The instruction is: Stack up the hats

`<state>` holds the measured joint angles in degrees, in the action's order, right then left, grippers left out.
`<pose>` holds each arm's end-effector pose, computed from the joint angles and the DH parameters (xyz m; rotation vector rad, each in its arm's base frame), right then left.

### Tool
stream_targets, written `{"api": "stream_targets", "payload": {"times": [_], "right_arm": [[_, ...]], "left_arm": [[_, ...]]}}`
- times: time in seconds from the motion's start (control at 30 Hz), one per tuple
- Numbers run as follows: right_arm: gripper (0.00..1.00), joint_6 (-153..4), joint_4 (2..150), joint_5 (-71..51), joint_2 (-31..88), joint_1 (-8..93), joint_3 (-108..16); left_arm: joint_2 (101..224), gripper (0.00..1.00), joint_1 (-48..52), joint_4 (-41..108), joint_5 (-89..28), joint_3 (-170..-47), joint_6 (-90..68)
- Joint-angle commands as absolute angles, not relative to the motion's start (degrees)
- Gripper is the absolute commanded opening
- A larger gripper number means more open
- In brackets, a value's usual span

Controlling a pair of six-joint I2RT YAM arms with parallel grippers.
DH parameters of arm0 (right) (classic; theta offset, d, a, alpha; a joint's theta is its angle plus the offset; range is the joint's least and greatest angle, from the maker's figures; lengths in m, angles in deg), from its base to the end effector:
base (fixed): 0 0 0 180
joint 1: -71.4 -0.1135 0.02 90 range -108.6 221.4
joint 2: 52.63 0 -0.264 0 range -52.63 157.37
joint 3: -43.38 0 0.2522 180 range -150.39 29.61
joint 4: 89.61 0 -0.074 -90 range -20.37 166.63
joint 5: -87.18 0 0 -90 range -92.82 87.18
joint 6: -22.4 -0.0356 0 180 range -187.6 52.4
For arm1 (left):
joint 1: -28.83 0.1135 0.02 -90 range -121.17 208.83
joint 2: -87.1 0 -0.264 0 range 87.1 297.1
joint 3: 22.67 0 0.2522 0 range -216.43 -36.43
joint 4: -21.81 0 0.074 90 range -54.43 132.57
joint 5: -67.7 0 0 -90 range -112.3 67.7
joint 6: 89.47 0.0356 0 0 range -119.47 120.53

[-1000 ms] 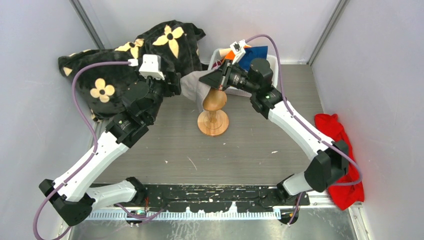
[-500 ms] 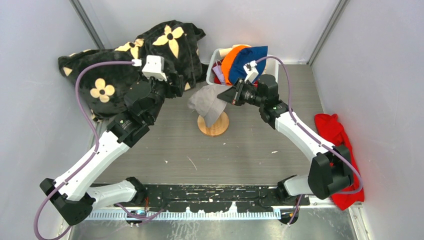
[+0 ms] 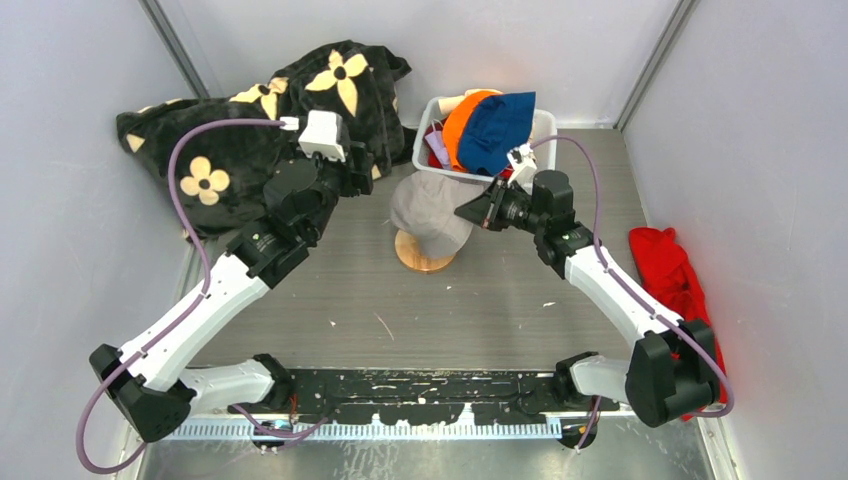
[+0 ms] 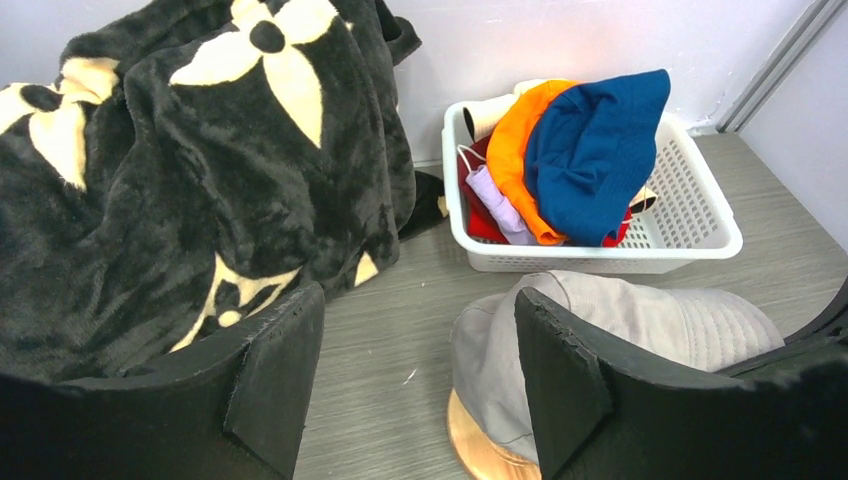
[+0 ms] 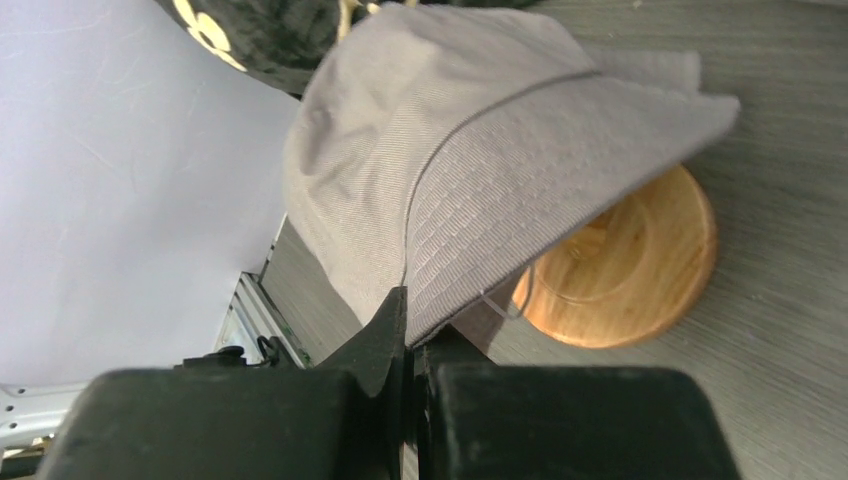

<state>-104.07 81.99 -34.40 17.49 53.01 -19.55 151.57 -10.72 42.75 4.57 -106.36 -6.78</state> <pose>0.2607 0.1063 0.3022 -0.1056 1.9650 1.1558 0.2031 -0.1468 0.4316 0.0858 1.6014 -0.2604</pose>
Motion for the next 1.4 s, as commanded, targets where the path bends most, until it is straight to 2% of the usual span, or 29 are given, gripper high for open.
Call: {"api": "stream_targets", "payload": {"times": [0.0,0.57,1.03,1.1,1.17,1.23,1.3,1.37], "right_arm": [[0.01,-102.9,82.8,-33.3,16.2,54.3,-17.9],[0.01,-102.9,86.0,-30.6,24.9,55.6,-13.9],[0.02,-102.7,87.5,-31.6,30.2,55.7,-15.9],[0.19,-102.4,86.5,-30.8,30.1,55.7,-16.4],[0.45,-101.8,84.5,-28.9,28.9,55.8,-17.0],[0.65,-100.7,81.3,-25.2,26.8,55.8,-18.1],[0.79,-99.3,76.0,-19.9,24.8,55.9,-20.1],[0.86,-98.0,71.0,-15.0,22.8,56.3,-22.4]], "left_arm": [[151.8,0.70,-10.4,41.0,3.9,-106.7,-7.0],[154.2,0.69,-10.4,40.2,4.5,-106.6,-6.4],[155.3,0.69,-10.4,39.8,5.1,-106.7,-6.1],[155.4,0.69,-10.4,40.0,5.4,-107.0,-6.0],[155.5,0.69,-10.4,40.1,5.6,-107.3,-5.8],[155.5,0.69,-10.5,40.4,5.9,-107.7,-5.6],[155.6,0.69,-10.4,40.6,6.1,-108.0,-5.5],[155.7,0.70,-10.4,40.9,6.3,-108.4,-5.5]]}}
